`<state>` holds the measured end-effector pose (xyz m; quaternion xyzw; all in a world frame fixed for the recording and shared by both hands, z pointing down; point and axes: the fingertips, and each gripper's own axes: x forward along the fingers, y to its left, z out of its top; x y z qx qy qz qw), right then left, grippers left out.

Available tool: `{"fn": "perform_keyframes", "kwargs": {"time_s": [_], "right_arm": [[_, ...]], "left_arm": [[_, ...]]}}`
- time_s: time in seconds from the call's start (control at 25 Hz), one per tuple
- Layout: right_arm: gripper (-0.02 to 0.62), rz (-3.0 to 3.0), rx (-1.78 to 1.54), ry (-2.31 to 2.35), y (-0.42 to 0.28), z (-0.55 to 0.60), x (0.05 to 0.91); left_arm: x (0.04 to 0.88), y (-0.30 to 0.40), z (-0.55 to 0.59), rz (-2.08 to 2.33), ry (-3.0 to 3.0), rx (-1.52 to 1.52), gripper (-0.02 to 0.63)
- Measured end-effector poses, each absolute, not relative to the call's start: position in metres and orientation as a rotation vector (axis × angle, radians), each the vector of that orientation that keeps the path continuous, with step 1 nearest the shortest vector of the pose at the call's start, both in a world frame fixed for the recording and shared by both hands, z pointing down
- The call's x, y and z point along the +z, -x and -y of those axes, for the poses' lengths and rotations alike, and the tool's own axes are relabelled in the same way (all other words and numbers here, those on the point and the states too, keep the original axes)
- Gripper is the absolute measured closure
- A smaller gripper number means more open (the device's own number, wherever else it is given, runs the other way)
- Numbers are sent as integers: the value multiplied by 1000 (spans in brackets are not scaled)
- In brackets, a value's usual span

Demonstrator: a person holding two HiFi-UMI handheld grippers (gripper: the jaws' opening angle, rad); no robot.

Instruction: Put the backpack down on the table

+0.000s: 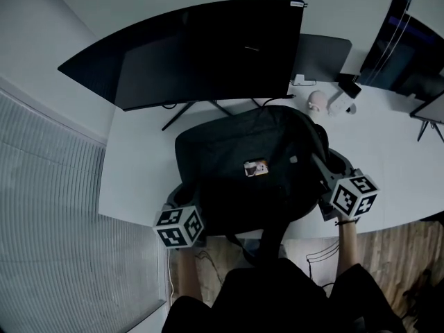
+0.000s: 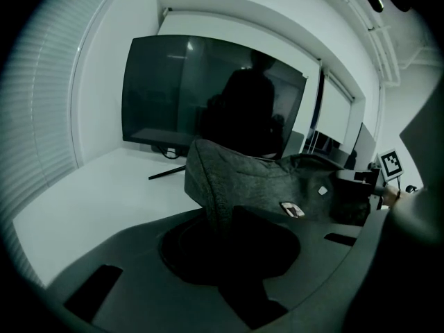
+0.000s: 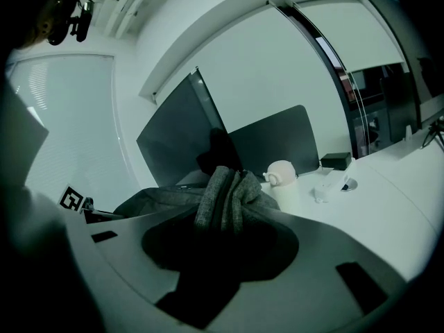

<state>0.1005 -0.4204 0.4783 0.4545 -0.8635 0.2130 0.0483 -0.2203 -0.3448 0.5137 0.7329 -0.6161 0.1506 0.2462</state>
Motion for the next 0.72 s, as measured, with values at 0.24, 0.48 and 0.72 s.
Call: {"fn": "perform_keyframes", "kwargs": {"time_s": [0.24,0.48,0.72], "right_arm": [[463,2606,690,-1384,-100,426,492],[463,2571,721,-1392,-102,429,504],[463,2529,753,-1405,-106,433,515]], "left_arm": [[526,225,351,1643,-1978,437,535],[537,226,356,1610,-1955,472,533],[549,229,360,1594,-1914,510,506]]}}
